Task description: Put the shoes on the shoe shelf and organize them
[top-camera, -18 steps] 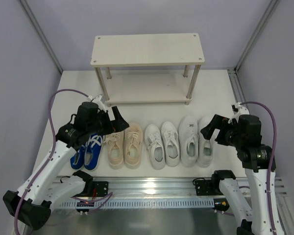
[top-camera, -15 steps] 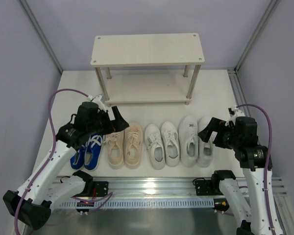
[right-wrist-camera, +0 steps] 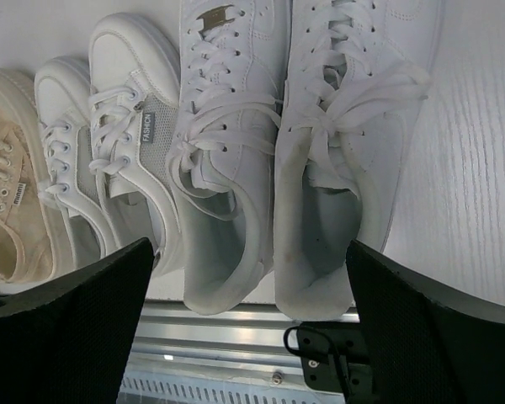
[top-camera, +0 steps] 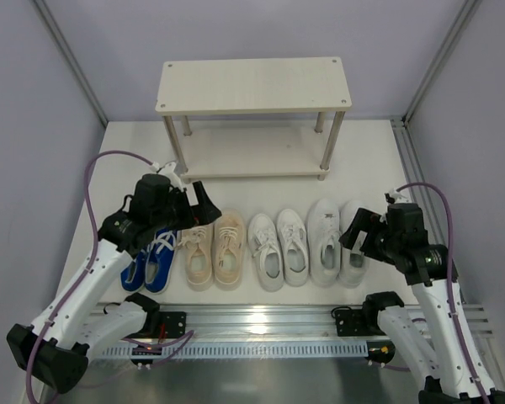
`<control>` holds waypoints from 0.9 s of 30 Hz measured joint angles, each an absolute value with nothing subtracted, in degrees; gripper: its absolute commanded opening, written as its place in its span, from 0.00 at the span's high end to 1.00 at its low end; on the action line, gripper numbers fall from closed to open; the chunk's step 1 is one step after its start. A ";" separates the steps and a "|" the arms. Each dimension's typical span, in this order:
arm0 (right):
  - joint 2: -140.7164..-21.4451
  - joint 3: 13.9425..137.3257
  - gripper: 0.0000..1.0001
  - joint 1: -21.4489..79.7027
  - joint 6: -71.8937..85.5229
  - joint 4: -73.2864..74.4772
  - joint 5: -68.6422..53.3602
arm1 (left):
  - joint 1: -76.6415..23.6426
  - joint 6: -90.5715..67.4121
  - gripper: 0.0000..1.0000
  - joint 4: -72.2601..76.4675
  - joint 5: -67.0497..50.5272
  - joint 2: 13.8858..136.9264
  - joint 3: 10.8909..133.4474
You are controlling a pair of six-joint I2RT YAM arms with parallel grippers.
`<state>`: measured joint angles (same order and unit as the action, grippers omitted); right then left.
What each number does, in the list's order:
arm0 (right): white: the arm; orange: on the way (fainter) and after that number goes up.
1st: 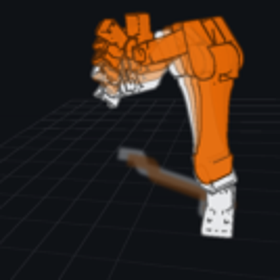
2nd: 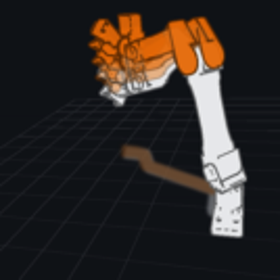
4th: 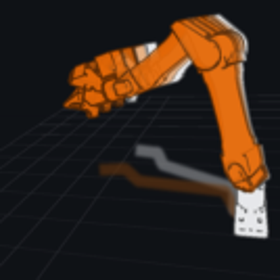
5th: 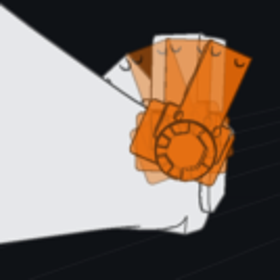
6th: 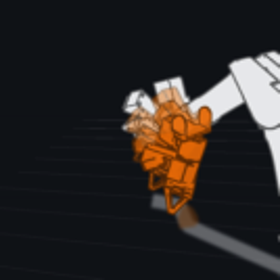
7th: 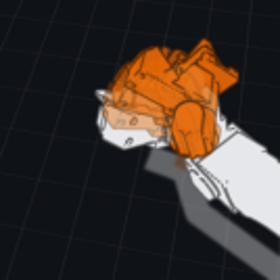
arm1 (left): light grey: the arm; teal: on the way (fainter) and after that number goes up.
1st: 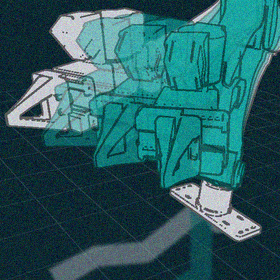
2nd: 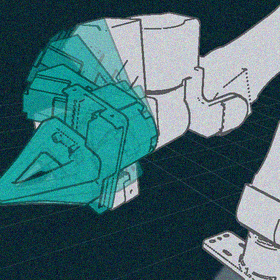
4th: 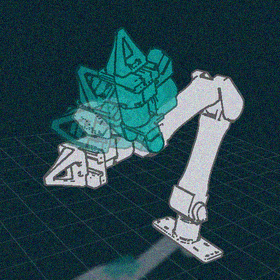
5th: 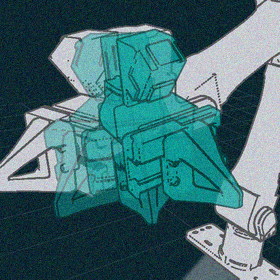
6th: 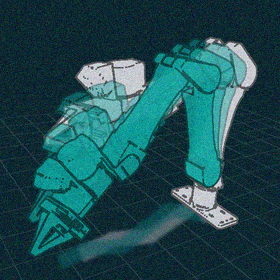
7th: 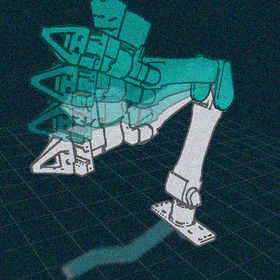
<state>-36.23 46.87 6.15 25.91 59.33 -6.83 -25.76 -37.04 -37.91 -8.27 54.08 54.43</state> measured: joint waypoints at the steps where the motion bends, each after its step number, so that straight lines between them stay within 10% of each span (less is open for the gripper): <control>1: -36.84 46.87 0.03 7.20 26.52 59.33 -5.19 | -25.76 -37.04 0.00 -37.89 -8.12 54.08 54.33; 27: -49.93 42.70 0.00 26.59 39.29 56.84 11.88 | -25.76 -37.43 0.00 -37.95 -7.05 50.15 49.45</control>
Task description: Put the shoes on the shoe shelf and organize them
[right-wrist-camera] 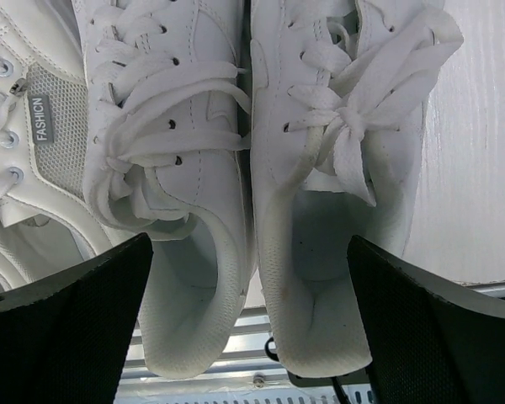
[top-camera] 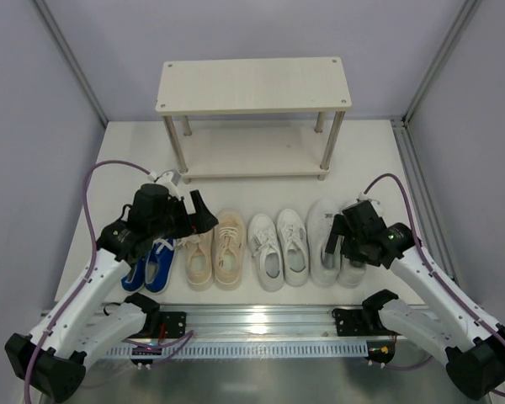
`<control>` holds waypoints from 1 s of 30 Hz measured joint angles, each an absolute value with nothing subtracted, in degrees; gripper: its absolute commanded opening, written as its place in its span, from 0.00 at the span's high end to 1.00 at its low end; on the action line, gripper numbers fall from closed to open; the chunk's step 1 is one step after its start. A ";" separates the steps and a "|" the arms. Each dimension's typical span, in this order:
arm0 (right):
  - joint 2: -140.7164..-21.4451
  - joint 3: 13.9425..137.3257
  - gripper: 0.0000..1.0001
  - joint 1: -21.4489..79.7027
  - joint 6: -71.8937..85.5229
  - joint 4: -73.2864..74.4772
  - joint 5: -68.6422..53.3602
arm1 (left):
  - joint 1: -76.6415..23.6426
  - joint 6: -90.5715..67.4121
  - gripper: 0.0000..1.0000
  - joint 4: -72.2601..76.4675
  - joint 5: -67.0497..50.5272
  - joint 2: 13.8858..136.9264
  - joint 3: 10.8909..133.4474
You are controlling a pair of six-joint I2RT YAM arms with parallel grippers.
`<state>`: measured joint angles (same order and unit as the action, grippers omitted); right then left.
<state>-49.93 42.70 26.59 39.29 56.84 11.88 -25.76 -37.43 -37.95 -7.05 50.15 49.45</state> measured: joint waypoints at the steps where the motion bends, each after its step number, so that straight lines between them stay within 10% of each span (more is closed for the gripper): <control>1: -49.89 42.50 0.03 26.65 39.42 56.58 11.90 | -25.76 -37.43 0.00 -37.98 -6.96 50.06 49.39; 13: -56.60 41.21 0.18 30.22 39.59 52.77 13.08 | -25.76 -37.39 0.00 -38.04 -5.80 48.97 48.38; 21: -60.93 39.31 0.81 31.77 39.18 50.65 16.25 | -25.76 -37.19 0.00 -38.09 -5.41 48.45 48.23; 30: -62.52 39.99 0.91 32.58 39.27 51.22 17.65 | -25.76 -37.15 0.00 -38.59 -4.89 47.79 47.97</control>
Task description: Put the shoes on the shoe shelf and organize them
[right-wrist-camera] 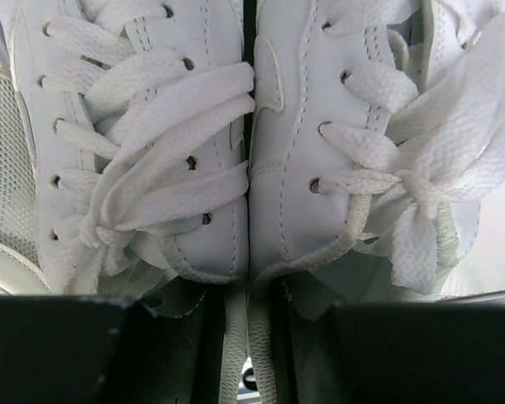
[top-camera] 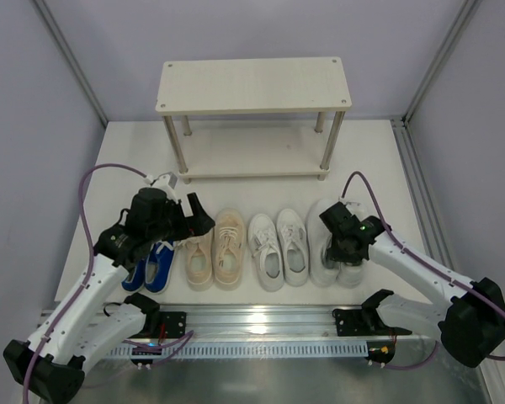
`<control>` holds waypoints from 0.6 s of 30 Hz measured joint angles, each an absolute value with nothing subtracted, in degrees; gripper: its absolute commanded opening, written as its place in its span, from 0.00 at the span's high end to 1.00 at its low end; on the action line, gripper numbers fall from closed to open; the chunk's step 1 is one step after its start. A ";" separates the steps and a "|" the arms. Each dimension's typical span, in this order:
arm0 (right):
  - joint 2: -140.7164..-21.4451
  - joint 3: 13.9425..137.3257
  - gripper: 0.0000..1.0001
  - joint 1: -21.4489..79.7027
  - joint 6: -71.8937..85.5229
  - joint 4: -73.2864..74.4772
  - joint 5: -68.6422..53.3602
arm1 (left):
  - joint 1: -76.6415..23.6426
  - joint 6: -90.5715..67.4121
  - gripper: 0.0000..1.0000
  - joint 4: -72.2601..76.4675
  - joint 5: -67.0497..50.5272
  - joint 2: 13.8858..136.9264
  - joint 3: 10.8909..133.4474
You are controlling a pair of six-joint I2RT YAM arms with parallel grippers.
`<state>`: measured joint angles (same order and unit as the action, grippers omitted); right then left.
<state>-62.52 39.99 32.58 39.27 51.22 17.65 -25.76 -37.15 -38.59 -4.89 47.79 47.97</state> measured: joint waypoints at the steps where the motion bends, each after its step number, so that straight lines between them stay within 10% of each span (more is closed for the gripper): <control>1: -62.39 39.99 0.96 32.60 39.38 51.27 17.78 | -25.76 -37.10 0.00 -38.63 -4.73 47.68 47.97; 18: -51.44 51.81 0.96 32.18 39.05 65.47 28.93 | -25.76 -36.99 0.00 -39.81 -3.01 46.26 47.97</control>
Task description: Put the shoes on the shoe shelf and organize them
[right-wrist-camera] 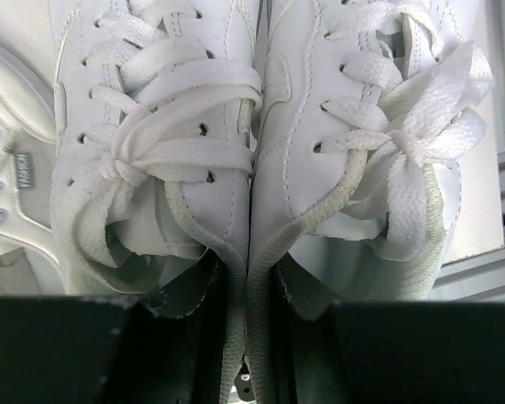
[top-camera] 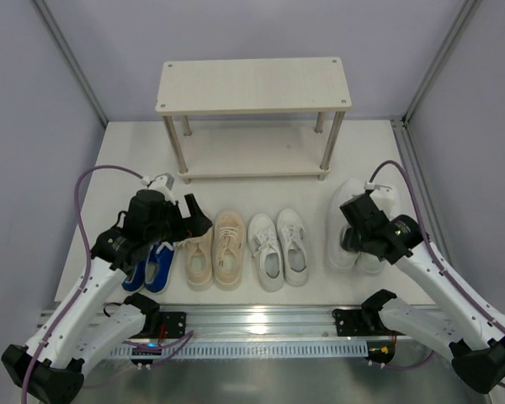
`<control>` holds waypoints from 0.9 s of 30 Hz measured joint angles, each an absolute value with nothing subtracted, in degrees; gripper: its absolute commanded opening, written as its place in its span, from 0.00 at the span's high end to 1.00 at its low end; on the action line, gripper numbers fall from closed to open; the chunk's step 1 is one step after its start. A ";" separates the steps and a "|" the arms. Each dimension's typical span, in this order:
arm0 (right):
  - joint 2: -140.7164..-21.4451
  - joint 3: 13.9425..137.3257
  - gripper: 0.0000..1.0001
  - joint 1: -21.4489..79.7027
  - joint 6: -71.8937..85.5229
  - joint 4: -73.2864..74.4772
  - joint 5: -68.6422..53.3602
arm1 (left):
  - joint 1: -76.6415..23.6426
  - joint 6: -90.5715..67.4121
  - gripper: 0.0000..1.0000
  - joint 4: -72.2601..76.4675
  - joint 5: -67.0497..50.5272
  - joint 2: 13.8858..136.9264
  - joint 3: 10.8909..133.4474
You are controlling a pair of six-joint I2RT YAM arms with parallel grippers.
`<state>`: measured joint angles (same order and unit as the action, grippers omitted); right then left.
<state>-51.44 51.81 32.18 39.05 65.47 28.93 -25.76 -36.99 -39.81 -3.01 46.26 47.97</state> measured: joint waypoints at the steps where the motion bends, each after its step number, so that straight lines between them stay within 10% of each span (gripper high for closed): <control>1: -51.09 53.32 0.96 32.18 38.61 66.15 29.47 | -25.76 -36.99 0.00 -39.83 -2.94 46.28 47.97; 27: -82.63 123.83 0.96 32.03 6.26 65.98 30.89 | -25.76 -35.44 0.00 -42.04 -1.34 43.27 50.22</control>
<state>-82.63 123.83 32.03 6.26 65.98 30.89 -25.76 -35.44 -42.04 -1.34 43.27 50.22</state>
